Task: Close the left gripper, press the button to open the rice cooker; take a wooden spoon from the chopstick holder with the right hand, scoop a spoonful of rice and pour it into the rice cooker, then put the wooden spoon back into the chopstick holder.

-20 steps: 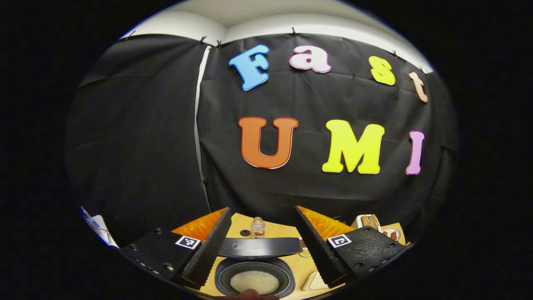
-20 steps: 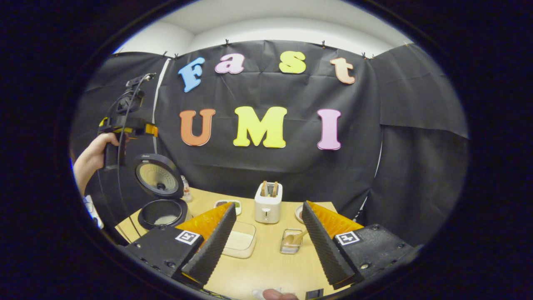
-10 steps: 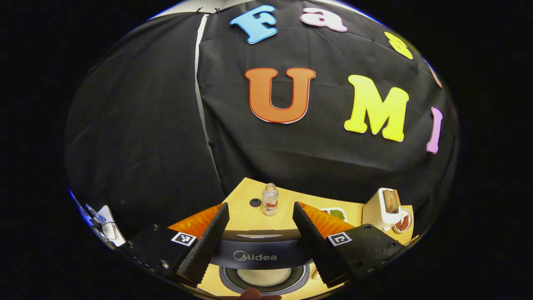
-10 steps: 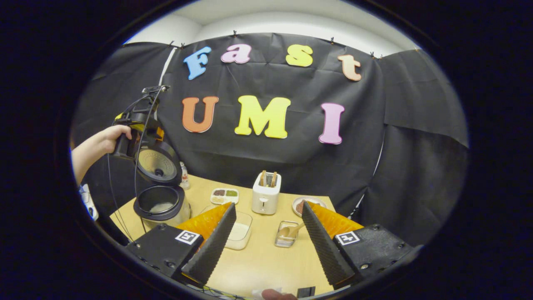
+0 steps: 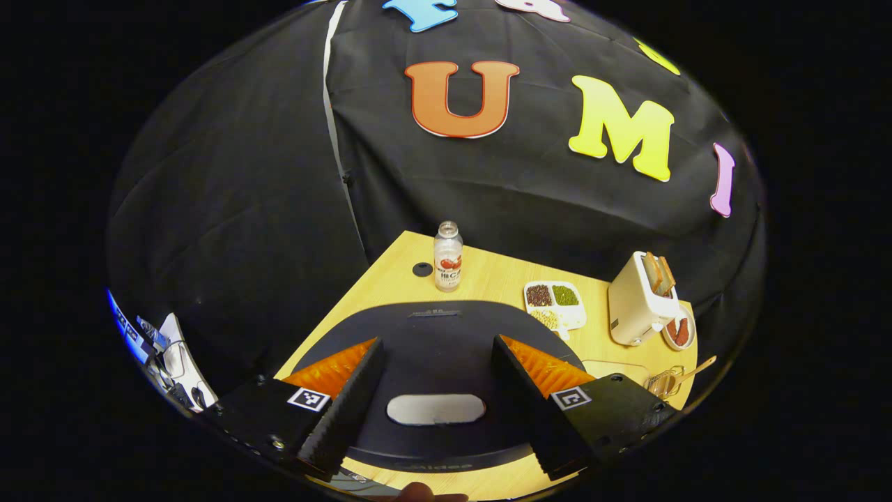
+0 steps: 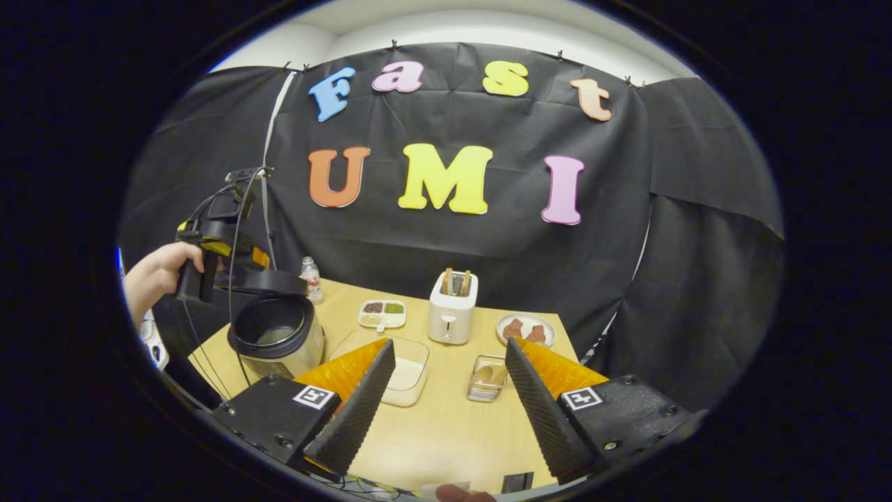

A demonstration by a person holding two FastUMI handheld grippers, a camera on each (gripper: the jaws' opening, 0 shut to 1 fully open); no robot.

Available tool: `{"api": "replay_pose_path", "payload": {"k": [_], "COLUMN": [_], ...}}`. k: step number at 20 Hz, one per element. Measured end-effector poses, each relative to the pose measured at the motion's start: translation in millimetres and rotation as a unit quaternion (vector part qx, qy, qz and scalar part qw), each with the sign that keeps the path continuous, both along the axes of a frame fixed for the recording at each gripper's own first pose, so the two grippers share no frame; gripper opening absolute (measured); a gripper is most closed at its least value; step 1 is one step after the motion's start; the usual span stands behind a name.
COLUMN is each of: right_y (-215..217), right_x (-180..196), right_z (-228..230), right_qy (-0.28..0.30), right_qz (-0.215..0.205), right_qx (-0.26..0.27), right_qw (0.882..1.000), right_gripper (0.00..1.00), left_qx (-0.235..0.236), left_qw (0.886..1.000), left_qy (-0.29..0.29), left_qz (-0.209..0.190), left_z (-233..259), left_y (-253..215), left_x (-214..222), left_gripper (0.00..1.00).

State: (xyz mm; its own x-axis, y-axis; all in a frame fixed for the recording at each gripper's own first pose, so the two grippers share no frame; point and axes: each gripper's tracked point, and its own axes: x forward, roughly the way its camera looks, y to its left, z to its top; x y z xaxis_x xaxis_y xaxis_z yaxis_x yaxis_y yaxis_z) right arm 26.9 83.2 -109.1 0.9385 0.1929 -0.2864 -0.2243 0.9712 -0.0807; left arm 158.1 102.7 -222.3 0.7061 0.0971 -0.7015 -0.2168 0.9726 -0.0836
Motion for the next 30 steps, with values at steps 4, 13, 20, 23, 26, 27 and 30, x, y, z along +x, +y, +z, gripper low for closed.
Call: {"api": "replay_pose_path", "payload": {"k": [4, 13, 20, 23, 26, 27, 30], "right_y": [4, 14, 5, -2, -6, -6, -9], "right_x": [1, 6, 14, 17, 18, 18, 18], "right_z": [-12, -24, -13, -9, 0, 4, 23], "right_qy": [0.018, 0.045, 0.022, 0.011, -0.002, -0.008, -0.034], "right_qz": [0.005, 0.015, 0.007, -0.004, -0.011, -0.012, -0.019], "right_qx": [0.0, 0.021, 0.02, 0.026, 0.031, 0.032, 0.039], "right_qw": [1.0, 0.999, 1.0, 1.0, 0.999, 0.999, 0.998], "right_gripper": [1.0, 1.0, 1.0, 1.0, 1.0, 1.0, 1.0], "left_qx": [-0.013, -0.033, -0.009, 0.018, 0.042, 0.054, 0.078], "left_qw": [0.999, 0.996, 0.999, 1.0, 0.991, 0.986, 0.968], "left_qy": [0.05, 0.086, 0.046, -0.02, -0.126, -0.16, -0.237], "left_qz": [-0.009, -0.011, 0.007, 0.01, 0.014, 0.012, 0.008], "left_z": [-42, -68, -57, -25, 39, 64, 123], "left_y": [-15, -23, -16, -9, -2, 1, -2], "left_x": [-31, -53, -43, -34, -27, -27, -39], "left_gripper": [0.99, 1.0, 0.97, 1.0, 0.97, 0.97, 0.96]}}
